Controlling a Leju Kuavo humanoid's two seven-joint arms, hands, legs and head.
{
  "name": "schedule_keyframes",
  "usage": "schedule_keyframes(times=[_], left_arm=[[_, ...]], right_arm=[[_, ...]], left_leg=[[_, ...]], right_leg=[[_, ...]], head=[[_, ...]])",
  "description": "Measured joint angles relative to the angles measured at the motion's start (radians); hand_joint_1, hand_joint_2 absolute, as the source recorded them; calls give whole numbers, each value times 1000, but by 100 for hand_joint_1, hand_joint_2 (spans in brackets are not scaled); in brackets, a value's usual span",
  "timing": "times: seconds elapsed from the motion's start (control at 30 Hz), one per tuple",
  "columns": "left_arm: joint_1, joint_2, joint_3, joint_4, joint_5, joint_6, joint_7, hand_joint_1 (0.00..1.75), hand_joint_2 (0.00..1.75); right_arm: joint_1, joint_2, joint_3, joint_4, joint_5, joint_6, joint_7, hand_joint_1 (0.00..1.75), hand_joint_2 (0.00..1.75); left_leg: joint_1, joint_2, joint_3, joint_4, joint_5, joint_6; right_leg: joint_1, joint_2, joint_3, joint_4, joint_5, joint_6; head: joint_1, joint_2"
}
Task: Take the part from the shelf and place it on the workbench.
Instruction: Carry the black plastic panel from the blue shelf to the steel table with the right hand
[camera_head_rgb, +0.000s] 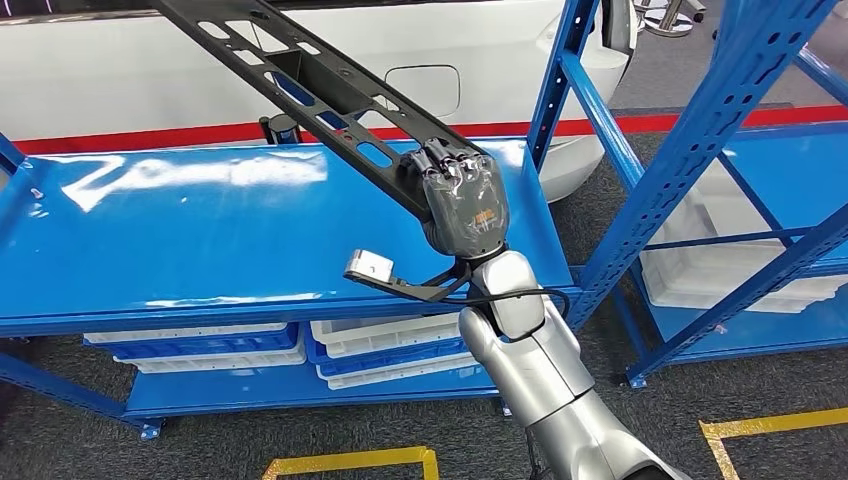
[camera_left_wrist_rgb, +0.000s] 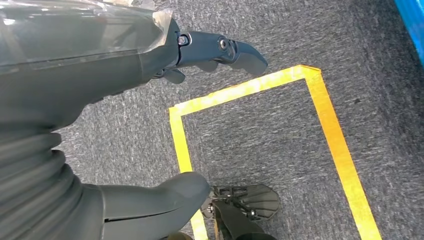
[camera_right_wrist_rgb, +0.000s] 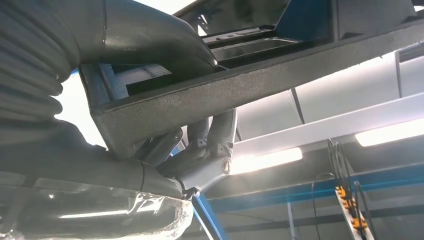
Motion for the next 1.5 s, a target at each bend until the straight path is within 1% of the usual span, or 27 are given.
schedule_keyframes(times=[0.03, 0.1, 0.17, 0.2, 0.3, 0.33, 0.37, 0.43, 0.5, 0.53, 0.57, 0.63, 0.7, 0.8, 0.83, 0.9, 0.97, 1.0, 1.03, 1.07, 1.1, 1.17, 1.23, 1.3, 1.37, 1.43, 1.5], left_arm=[[0, 0, 0, 0, 0, 0, 1, 0, 175], [0, 0, 0, 0, 0, 1, 2, 0, 175], [0, 0, 0, 0, 0, 2, 2, 0, 175], [0, 1, 0, 0, 0, 2, 3, 0, 175], [0, 1, 0, 0, 0, 5, 3, 0, 175], [0, 2, 0, 0, 0, 6, 3, 0, 175], [0, 2, 0, 0, 0, 7, 3, 0, 175], [0, 3, 1, 0, 1, 8, 3, 0, 175], [1, 3, 1, 0, 2, 8, 2, 0, 175], [1, 4, 2, 0, 3, 8, 2, 0, 175], [1, 4, 2, 0, 4, 8, 1, 0, 175], [0, 6, 3, 0, 7, 9, 1, 0, 175], [-1, 8, 5, 0, 11, 10, 1, 0, 175], [0, 9, 12, 0, 18, 12, 0, 0, 175], [1, 9, 14, 0, 19, 12, 0, 0, 175], [0, 8, 17, 0, 19, 12, -1, 0, 175], [1, 8, 19, 0, 19, 13, -2, 0, 175], [2, 8, 19, 0, 19, 14, -4, 0, 175], [4, 8, 20, 0, 19, 14, -5, 0, 175], [5, 8, 20, 0, 19, 14, -7, 0, 175], [5, 8, 20, 0, 19, 13, -8, 0, 175], [5, 8, 20, 0, 19, 12, -8, 0, 175], [5, 8, 21, 0, 20, 13, -7, 0, 175], [6, 9, 24, 0, 20, 14, -4, 0, 175], [7, 9, 27, 0, 21, 17, -2, 0, 175], [7, 10, 31, 0, 23, 19, -3, 0, 175], [8, 10, 36, 0, 27, 19, -5, 0, 175]], right_arm=[[2, -1, 1, 1, 0, 0, 0, 175, 175], [3, -2, 3, 2, 0, 1, 0, 175, 175], [1, -1, 4, 2, 0, 2, 0, 175, 175], [0, 1, 5, 2, -1, 3, 0, 175, 175], [-1, 9, 5, 3, -6, 10, 0, 175, 175], [-2, 13, 5, 4, -8, 12, 0, 175, 175], [-4, 18, 6, 6, -10, 14, -1, 175, 175], [-6, 26, 8, 11, -14, 15, -4, 175, 175], [-6, 29, 12, 17, -19, 15, -7, 175, 175], [-6, 30, 14, 21, -21, 15, -9, 175, 175], [-6, 31, 16, 24, -23, 15, -10, 175, 175], [-7, 35, 19, 27, -27, 15, -12, 175, 175], [-10, 39, 21, 29, -31, 15, -13, 175, 175], [-13, 46, 22, 30, -34, 15, -18, 175, 175], [-14, 47, 23, 31, -35, 15, -19, 175, 175], [-16, 47, 25, 34, -36, 15, -22, 175, 175], [-16, 45, 28, 39, -39, 15, -23, 175, 175], [-16, 44, 29, 42, -41, 15, -24, 175, 175], [-15, 42, 30, 45, -42, 14, -24, 175, 175], [-14, 41, 31, 47, -43, 14, -24, 175, 175], [-14, 40, 32, 49, -44, 13, -24, 175, 175], [-15, 40, 34, 50, -47, 11, -27, 175, 175], [-18, 42, 35, 52, -56, 8, -31, 175, 175], [-20, 45, 36, 56, -67, 6, -36, 175, 175], [-23, 51, 37, 60, -75, 4, -40, 175, 175], [-24, 57, 40, 63, -88, 1, -46, 175, 175], [-24, 60, 45, 67, -109, -3, -54, 175, 175]], left_leg=[[1, 0, 0, 1, 0, -2], [4, -2, -1, 8, -3, -11], [3, -3, -5, 20, -10, -27], [3, -3, -8, 24, -12, -36], [9, -3, -13, 26, -13, -56], [12, -3, -21, 42, -28, -61], [14, -3, -37, 79, -56, -66], [15, -3, -92, 209, -135, -71], [15, -3, -132, 309, -176, -73], [14, -3, -126, 307, -169, -70], [14, -3, -99, 265, -145, -66], [10, -2, -15, 126, -89, -54], [4, -2, 29, 43, -65, -42], [-2, -1, 26, 30, -52, -26], [-2, 0, 25, 25, -43, -18], [1, 4, 17, 17, -27, -4], [-1, 4, 2, 17, -17, 2], [-2, 4, -5, 17, -12, 1], [-2, 4, -11, 18, -7, 0], [-2, 3, -17, 18, -3, -3], [-1, 3, -22, 19, 1, -6], [-3, 2, -31, 23, 7, -15], [-6, 2, -38, 29, 13, -25], [-4, 1, -44, 33, 17, -36], [1, 0, -62, 65, -14, -47], [4, -2, -104, 170, -93, -56], [5, -2, -143, 287, -154, -63]], right_leg=[[-3, 0, 8, -14, 10, 9], [-12, -3, 78, -149, 60, 29], [-14, -5, 141, -266, 100, 31], [-13, -4, 152, -288, 107, 25], [-11, -2, 146, -289, 115, 1], [-13, -2, 144, -290, 119, -8], [-15, -3, 141, -293, 123, -15], [-12, -3, 134, -293, 128, -25], [-7, -4, 127, -292, 132, -30], [-4, -4, 125, -292, 134, -32], [-2, -4, 123, -291, 136, -32], [4, -4, 121, -291, 141, -28], [8, -4, 119, -290, 146, -20], [8, -4, 113, -291, 153, -3], [8, -4, 106, -280, 144, 0], [7, -4, 70, -198, 90, -6], [4, -4, 21, -64, 21, -12], [2, -4, 8, -18, 2, -9], [1, -4, 14, -7, -2, -2], [0, -4, 42, -38, 9, 7], [-1, -4, 87, -103, 27, 15], [0, -4, 177, -241, 55, 19], [4, -2, 204, -294, 63, 12], [1, -1, 195, -294, 71, 1], [-8, -2, 187, -296, 82, -17], [-10, -4, 174, -298, 93, -32], [-8, -5, 159, -297, 103, -36]], head=[[1, 0], [3, 0], [6, 0], [5, 0], [-2, 0], [-5, 0], [-10, 0], [-23, 0], [-29, 0], [-30, 0], [-31, 0], [-34, 0], [-33, 0], [-29, 0], [-27, 0], [-19, 0], [-12, 0], [-10, 0], [-8, 0], [-6, 0], [-4, 0], [-1, 0], [-1, 0], [-2, 0], [-8, 0], [-17, 0], [-23, 0]])
